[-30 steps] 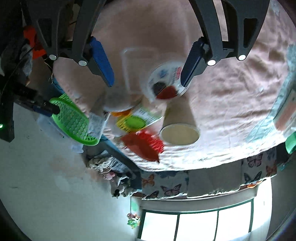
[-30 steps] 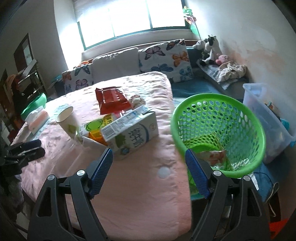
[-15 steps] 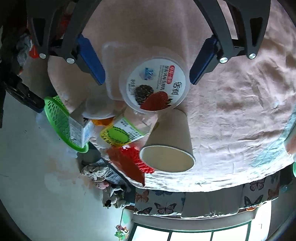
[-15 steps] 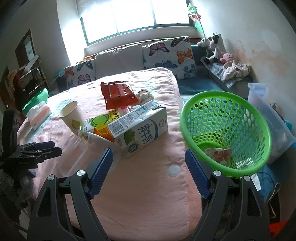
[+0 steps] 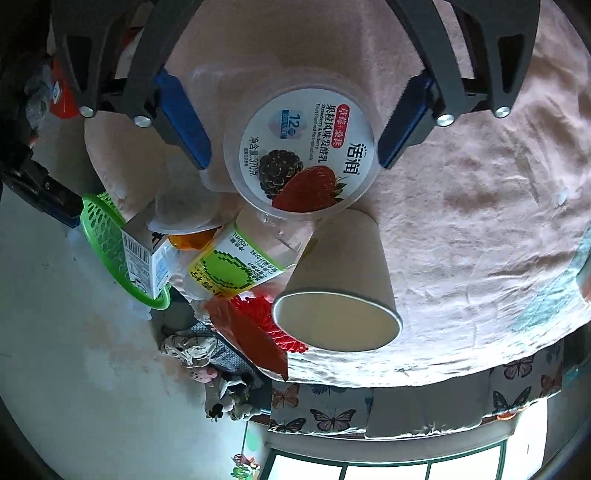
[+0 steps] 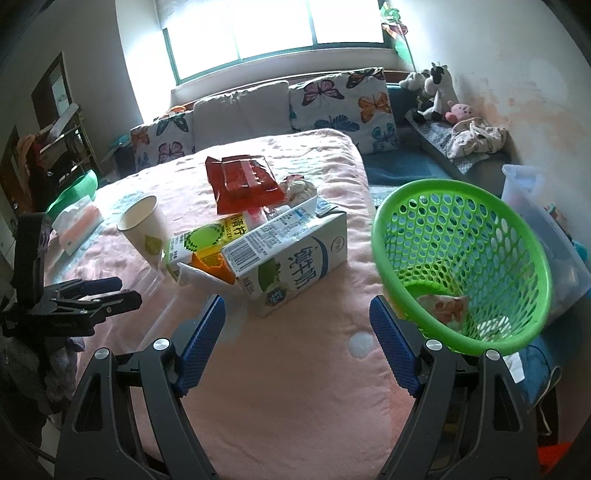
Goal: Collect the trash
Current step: 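Bring the left tool back to the bed toward the yogurt tub, then grasp the yogurt tub with the left tool while the right tool grasps the milk carton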
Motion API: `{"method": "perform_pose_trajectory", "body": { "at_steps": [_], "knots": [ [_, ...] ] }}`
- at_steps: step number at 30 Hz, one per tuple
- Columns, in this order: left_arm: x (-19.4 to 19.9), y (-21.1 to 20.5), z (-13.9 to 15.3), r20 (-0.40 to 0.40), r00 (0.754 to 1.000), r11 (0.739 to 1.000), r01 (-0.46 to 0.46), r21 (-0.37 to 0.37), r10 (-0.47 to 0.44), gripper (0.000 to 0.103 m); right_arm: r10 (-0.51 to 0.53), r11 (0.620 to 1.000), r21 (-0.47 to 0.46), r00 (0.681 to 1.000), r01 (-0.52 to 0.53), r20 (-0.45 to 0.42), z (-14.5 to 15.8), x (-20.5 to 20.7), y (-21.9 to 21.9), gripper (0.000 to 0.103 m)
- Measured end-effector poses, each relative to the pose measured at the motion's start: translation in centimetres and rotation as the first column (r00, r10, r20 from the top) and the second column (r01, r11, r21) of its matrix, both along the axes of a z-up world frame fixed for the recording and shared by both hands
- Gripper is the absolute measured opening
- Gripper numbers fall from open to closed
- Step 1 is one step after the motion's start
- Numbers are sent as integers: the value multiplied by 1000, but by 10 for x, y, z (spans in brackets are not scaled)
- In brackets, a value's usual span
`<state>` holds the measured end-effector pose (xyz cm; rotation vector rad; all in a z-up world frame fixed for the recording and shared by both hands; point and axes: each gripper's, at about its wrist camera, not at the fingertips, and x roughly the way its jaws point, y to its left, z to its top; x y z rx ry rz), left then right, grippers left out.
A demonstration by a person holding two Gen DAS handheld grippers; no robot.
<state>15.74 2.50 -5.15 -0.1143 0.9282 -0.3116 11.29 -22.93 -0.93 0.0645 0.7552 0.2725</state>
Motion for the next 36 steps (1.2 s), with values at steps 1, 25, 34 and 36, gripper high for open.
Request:
{"method": "perform_pose_trajectory", "body": {
  "at_steps": [1, 25, 34, 36],
  "knots": [
    [0, 0, 0, 3, 1000, 1000, 0, 1, 0, 78, 0, 1000, 1, 1000, 0, -2, 0, 1, 0, 80],
    [0, 7, 7, 29, 998, 998, 58, -5, -58, 94, -1, 1000, 21, 999, 2, -36, 0, 14, 1, 80],
    [12, 11, -10, -44, 997, 996, 65, -60, -68, 94, 6, 1000, 16, 999, -5, -43, 0, 20, 5, 80],
    [13, 11, -13, -51, 996, 995, 68, -68, -71, 94, 6, 1000, 17, 999, -5, -46, 1, 21, 6, 80]
  ]
}}
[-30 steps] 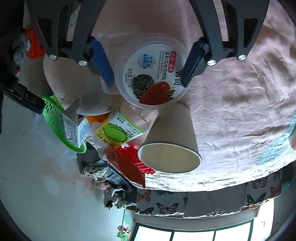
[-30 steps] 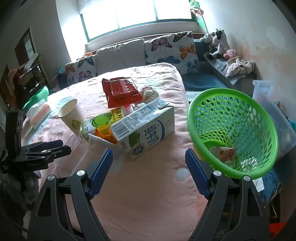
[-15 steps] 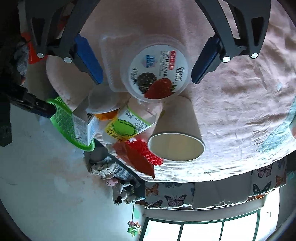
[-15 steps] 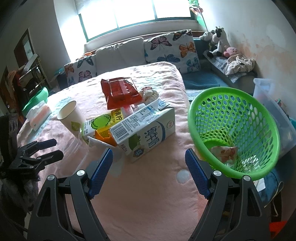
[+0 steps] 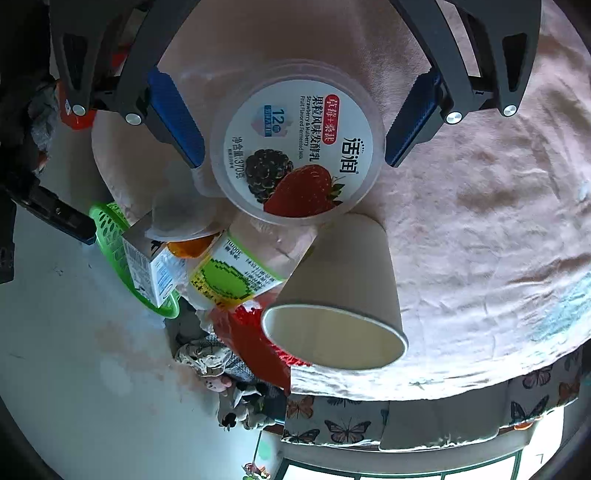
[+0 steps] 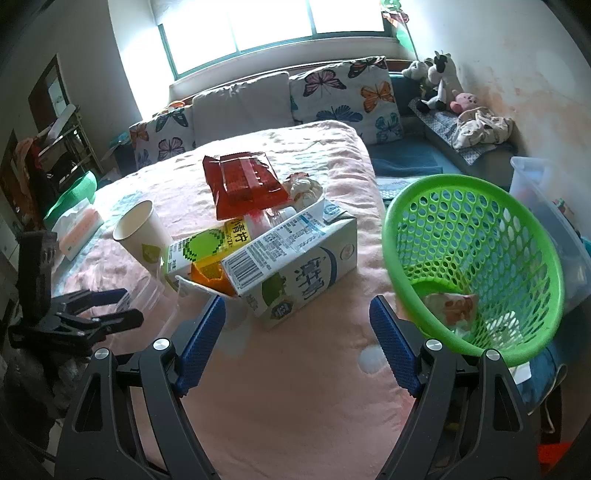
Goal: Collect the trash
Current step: 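Grasp the yogurt tub with the left tool while the right tool grasps the milk carton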
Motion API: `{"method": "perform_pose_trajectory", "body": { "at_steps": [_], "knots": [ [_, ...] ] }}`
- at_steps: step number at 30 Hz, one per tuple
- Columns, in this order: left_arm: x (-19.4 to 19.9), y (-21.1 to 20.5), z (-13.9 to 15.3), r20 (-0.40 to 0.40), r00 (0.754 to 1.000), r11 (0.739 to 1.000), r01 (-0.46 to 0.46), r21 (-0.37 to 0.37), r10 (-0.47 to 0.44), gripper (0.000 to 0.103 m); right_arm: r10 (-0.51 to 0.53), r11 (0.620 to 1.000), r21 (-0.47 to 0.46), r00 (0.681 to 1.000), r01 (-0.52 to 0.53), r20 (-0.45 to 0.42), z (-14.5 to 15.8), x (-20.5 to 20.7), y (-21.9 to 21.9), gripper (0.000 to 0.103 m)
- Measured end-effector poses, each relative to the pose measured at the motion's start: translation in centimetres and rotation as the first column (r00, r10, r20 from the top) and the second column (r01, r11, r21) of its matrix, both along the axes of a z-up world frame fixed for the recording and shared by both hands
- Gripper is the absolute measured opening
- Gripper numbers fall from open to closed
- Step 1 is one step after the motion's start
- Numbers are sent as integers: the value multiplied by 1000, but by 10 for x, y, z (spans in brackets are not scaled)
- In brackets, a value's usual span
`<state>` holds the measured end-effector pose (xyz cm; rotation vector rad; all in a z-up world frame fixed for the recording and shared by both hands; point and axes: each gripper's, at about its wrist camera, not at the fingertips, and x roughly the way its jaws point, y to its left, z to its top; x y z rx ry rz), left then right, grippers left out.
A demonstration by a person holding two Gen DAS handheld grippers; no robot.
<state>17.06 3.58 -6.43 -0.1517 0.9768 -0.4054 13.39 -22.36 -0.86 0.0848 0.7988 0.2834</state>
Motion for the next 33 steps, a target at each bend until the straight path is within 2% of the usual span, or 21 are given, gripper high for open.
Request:
{"method": "perform_pose_trajectory", "body": {
  "at_steps": [11, 17, 22, 25, 29, 33],
  "knots": [
    [-5, 5, 0, 21, 1000, 1000, -9, -20, 10, 90, -8, 998, 54, 998, 12, -64, 1, 20, -4, 80],
    [-17, 9, 13, 66, 998, 1000, -21, -19, 22, 90, -36, 991, 124, 989, 55, -147, 3, 43, -12, 80],
    [-28, 13, 29, 115, 993, 1000, -16, -22, 19, 90, -93, 966, 212, 963, 149, -252, 2, 71, -16, 80],
    [-33, 14, 35, 138, 990, 1000, -12, -23, 16, 90, -122, 952, 232, 941, 201, -317, -2, 84, -15, 80],
    [-38, 16, 40, 157, 988, 1000, -9, -28, 13, 90, -158, 948, 203, 916, 246, -370, -10, 97, -9, 80],
    [-42, 20, 43, 173, 985, 999, -1, -35, 7, 90, -198, 942, 165, 879, 293, -434, -20, 109, -7, 74]
  ]
}}
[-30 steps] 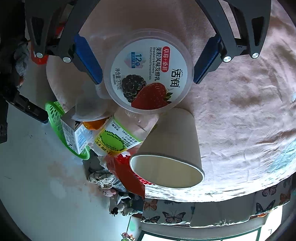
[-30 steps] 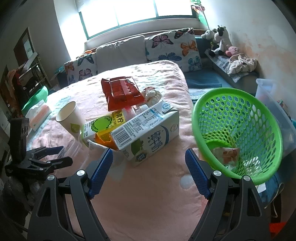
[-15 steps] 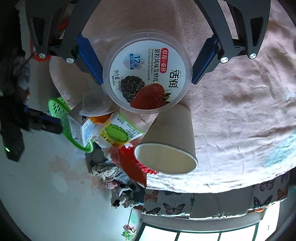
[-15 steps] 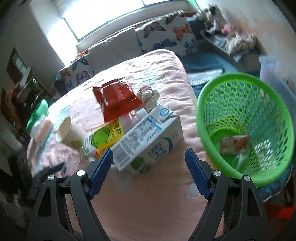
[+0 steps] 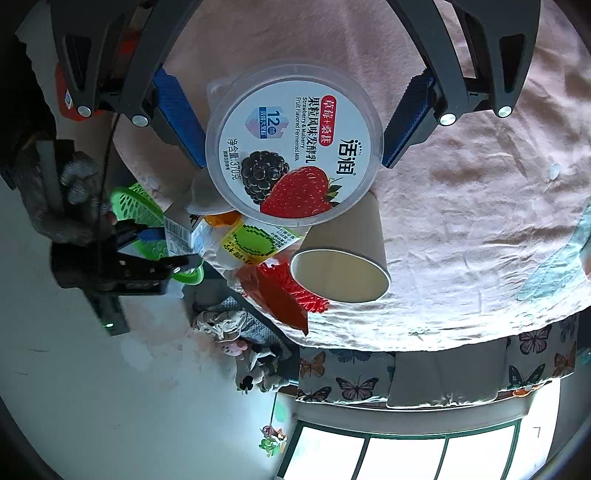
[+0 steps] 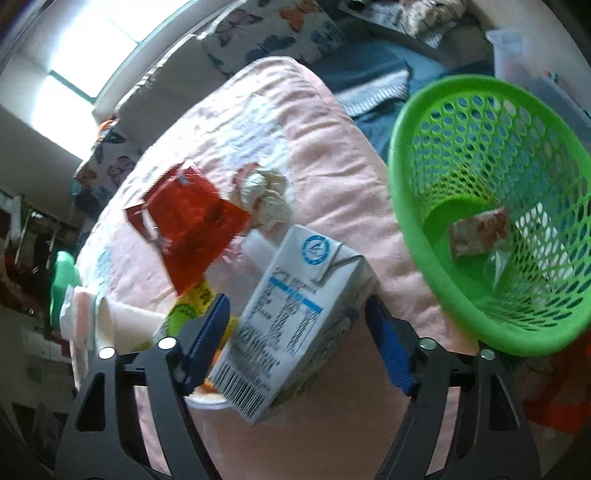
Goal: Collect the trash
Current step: 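Grasp the yogurt tub with the left tool while the right tool grasps the milk carton, then carry the milk carton with the right tool and release it into the green basket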
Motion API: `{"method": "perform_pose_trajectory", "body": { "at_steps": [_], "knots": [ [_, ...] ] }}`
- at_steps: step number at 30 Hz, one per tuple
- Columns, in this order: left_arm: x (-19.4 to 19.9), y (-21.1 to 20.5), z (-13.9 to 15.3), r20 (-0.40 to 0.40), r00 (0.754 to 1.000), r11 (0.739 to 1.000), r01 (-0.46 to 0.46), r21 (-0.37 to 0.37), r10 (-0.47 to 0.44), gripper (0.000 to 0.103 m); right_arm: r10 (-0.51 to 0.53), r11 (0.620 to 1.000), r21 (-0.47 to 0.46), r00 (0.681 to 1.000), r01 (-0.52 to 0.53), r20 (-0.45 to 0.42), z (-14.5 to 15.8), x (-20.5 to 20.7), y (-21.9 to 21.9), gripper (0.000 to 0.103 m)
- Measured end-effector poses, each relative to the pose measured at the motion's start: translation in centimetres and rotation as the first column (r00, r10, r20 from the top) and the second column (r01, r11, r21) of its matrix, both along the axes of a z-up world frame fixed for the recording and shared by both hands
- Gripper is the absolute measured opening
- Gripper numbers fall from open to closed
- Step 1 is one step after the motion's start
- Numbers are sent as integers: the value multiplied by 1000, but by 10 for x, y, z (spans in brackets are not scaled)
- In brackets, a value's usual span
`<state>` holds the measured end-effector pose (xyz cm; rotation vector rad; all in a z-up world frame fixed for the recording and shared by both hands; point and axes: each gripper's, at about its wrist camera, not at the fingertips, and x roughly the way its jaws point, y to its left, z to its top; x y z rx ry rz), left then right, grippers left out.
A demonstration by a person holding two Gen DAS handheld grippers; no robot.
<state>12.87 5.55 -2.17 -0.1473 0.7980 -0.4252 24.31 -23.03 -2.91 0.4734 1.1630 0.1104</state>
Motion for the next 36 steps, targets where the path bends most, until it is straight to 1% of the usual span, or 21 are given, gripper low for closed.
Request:
{"method": "perform_pose_trajectory", "body": {
  "at_steps": [4, 6, 10, 12, 16, 19, 20, 23, 26, 32, 36],
  "knots": [
    [-3, 5, 0, 7, 1000, 1000, 2, -4, -2, 90, -8, 1000, 18, 999, 8, -34, -4, 1, -2, 71],
    [-3, 6, 0, 7, 1000, 1000, 1, -11, -1, 90, 6, 1000, 4, 1000, -6, -27, 1, -2, -3, 67],
    [-4, 7, 1, 9, 1000, 1000, 4, -18, -4, 90, 17, 1000, -7, 1000, -18, -17, 8, -9, -8, 61],
    [-5, 5, 1, 13, 1000, 1000, 10, -18, -10, 90, 17, 1000, 25, 1000, -17, -19, 8, -13, -14, 59],
    [-5, 2, 3, 13, 1000, 1000, 14, -19, -13, 90, -16, 992, 127, 999, 20, -36, -2, -18, -27, 58],
    [-6, -2, 7, 22, 1000, 1000, 18, -10, -18, 90, -26, 982, 184, 998, 36, -58, -11, -23, -32, 52],
    [-7, -2, 8, 25, 1000, 1000, 19, -8, -18, 90, -36, 981, 189, 998, 47, -61, -13, -25, -36, 51],
    [-6, -5, 11, 27, 999, 1000, 19, -1, -19, 90, -45, 971, 234, 998, 55, -49, -16, -31, -43, 50],
    [-7, -10, 13, 31, 999, 1000, 25, 6, -25, 90, -45, 957, 285, 999, 48, -17, -15, -36, -49, 49],
    [-7, -24, 22, 39, 999, 999, 37, 5, -37, 89, -32, 964, 264, 998, 15, 58, 10, -43, -64, 47],
    [-4, -35, 28, 36, 998, 999, 52, -10, -51, 89, -48, 979, 200, 993, 26, 104, 26, -45, -90, 46]
  ]
}}
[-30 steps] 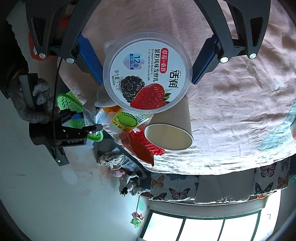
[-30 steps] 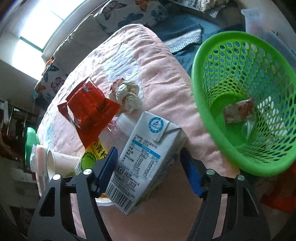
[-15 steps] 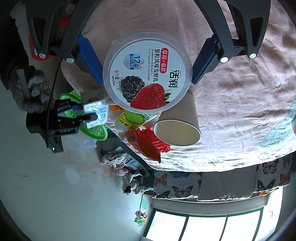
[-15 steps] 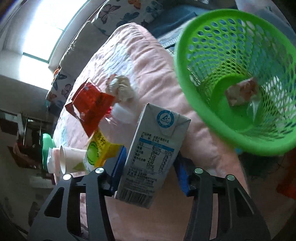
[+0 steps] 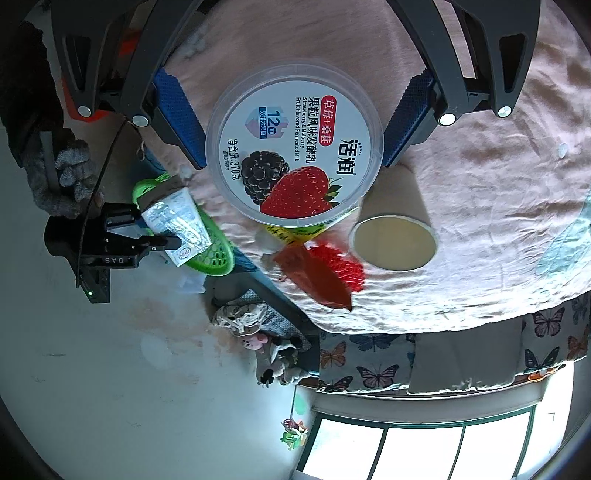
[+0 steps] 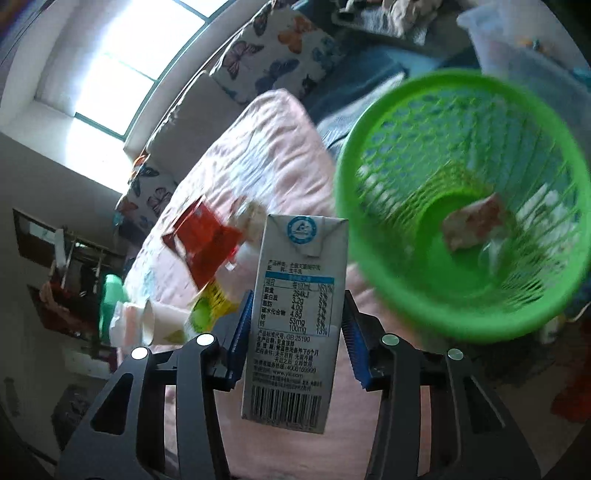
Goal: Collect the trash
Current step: 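Carry the milk carton with the right tool and release it into the green basket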
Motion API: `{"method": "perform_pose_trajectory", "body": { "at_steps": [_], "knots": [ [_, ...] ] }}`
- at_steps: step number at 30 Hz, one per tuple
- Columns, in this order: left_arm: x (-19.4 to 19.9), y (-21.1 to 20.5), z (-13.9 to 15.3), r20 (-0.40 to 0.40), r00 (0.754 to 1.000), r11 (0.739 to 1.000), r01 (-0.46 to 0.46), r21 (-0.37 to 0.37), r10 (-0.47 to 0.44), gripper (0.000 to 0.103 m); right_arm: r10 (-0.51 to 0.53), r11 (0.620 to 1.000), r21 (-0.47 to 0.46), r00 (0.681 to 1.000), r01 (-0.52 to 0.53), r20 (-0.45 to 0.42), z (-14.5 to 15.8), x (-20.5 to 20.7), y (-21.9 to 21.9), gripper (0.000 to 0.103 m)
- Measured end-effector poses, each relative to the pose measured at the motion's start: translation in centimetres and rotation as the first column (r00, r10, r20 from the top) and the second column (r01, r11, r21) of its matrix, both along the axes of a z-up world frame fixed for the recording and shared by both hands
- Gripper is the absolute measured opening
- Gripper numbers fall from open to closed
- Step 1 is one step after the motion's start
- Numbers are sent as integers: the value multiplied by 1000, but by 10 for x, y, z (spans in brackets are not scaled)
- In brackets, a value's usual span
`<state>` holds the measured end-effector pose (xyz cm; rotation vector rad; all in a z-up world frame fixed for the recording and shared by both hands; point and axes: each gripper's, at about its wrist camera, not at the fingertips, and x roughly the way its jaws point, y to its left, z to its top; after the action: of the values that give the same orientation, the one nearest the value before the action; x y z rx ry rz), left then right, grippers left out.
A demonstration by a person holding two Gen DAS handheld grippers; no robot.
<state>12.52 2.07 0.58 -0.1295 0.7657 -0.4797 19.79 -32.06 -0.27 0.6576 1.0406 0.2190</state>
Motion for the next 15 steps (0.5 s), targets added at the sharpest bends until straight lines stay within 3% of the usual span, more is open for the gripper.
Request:
{"method": "perform_pose_trajectory", "body": {
  "at_steps": [6, 10, 15],
  "knots": [
    [4, -25, 6, 4, 1000, 1000, 25, -4, -25, 89, -59, 995, -73, 998, 61, 37, 7, 5, -44, 46],
    [13, -40, 13, 2, 999, 999, 37, -20, -36, 89, -90, 973, -207, 992, 106, 85, 8, 15, -67, 46],
    [22, -60, 18, 3, 999, 999, 49, -19, -49, 89, -76, 936, -338, 994, 100, 84, -16, 30, -81, 46]
  ]
}}
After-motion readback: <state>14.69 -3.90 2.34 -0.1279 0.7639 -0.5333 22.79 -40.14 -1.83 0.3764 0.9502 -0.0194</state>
